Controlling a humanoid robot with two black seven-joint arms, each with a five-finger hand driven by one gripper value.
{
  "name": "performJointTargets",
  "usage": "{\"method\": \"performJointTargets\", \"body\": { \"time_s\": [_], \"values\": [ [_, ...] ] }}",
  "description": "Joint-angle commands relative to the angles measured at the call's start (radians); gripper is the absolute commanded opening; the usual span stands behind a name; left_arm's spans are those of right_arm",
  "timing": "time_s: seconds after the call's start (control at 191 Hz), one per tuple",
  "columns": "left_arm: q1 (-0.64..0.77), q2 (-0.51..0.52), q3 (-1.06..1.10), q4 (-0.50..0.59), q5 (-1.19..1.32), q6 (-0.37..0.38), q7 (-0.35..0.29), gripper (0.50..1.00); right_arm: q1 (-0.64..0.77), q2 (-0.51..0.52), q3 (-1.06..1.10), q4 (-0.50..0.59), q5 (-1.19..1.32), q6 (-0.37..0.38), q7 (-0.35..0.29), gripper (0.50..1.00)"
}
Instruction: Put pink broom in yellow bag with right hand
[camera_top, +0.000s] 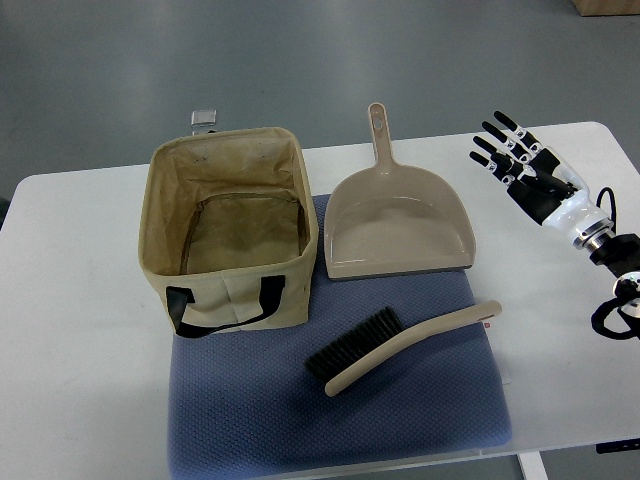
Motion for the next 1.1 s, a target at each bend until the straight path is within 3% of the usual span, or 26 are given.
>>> {"method": "performJointTargets", "body": {
  "time_s": [0.0,1.096],
  "values": [
    [0.0,0.0,0.0,0.0,0.0,0.0,0.0,1.0,0.0,0.0,0.0,0.0,0.0,0.0,0.0,0.93],
    [0.0,0.0,0.0,0.0,0.0,0.0,0.0,1.0,0.009,-0.058,-0.012,0.008,-0.006,0.0,0.003,0.93]
  ]
}}
